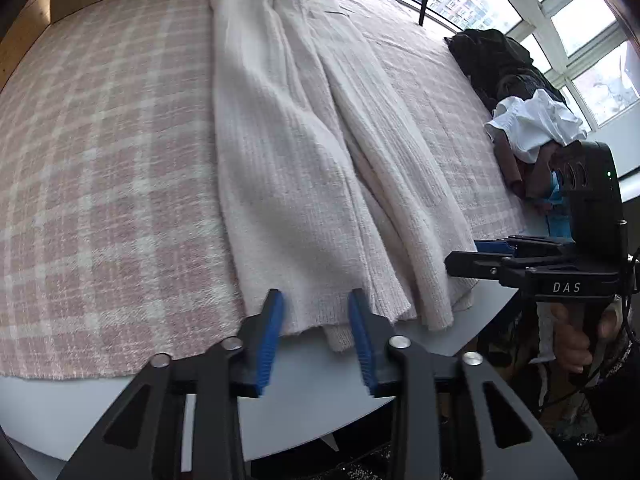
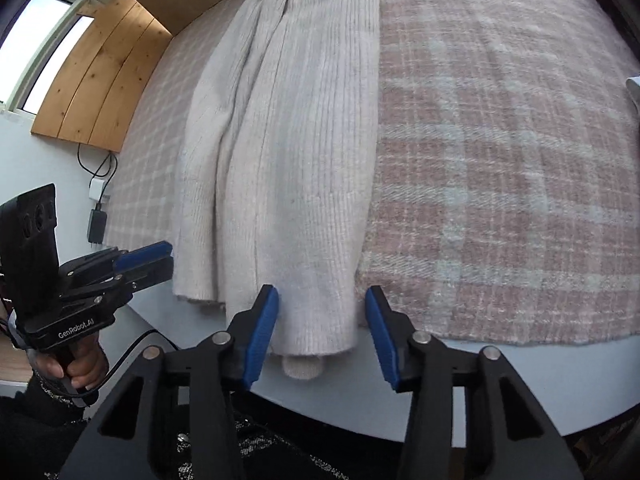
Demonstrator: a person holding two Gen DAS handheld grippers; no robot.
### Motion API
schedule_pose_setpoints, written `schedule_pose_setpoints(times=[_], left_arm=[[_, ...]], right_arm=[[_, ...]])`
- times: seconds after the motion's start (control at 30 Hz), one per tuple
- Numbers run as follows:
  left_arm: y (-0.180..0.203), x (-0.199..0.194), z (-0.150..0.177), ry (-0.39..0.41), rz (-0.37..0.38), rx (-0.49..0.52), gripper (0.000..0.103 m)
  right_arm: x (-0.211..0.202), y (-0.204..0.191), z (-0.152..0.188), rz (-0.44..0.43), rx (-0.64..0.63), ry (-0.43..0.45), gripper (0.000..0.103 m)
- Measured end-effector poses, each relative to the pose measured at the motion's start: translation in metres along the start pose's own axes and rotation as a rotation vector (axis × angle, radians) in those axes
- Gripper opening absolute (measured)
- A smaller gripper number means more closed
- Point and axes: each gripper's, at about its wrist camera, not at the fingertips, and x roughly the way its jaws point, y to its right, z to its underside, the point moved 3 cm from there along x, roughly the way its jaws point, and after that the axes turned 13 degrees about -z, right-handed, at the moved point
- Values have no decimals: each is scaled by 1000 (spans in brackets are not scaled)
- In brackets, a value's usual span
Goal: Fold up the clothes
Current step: 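Lift the hem with both grippers and fold it toward the collar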
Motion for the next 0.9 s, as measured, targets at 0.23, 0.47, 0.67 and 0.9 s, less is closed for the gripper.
schedule_pose_setpoints(times=[0.23, 0.47, 0.67, 0.9], left_arm=[[16, 0, -13, 25, 28, 55, 7], [-20, -69, -75, 173, 124, -24, 6], [-53, -102, -174, 321, 80, -46, 6], [-78, -71, -277, 317, 61, -91, 6]], right_arm=[[3, -9, -7, -106, 8, -25, 14], [-63, -24, -68, -348, 67, 142, 14], [-102, -31, -160, -380, 42, 267, 14], [-97, -8, -275, -365, 118, 303, 13]])
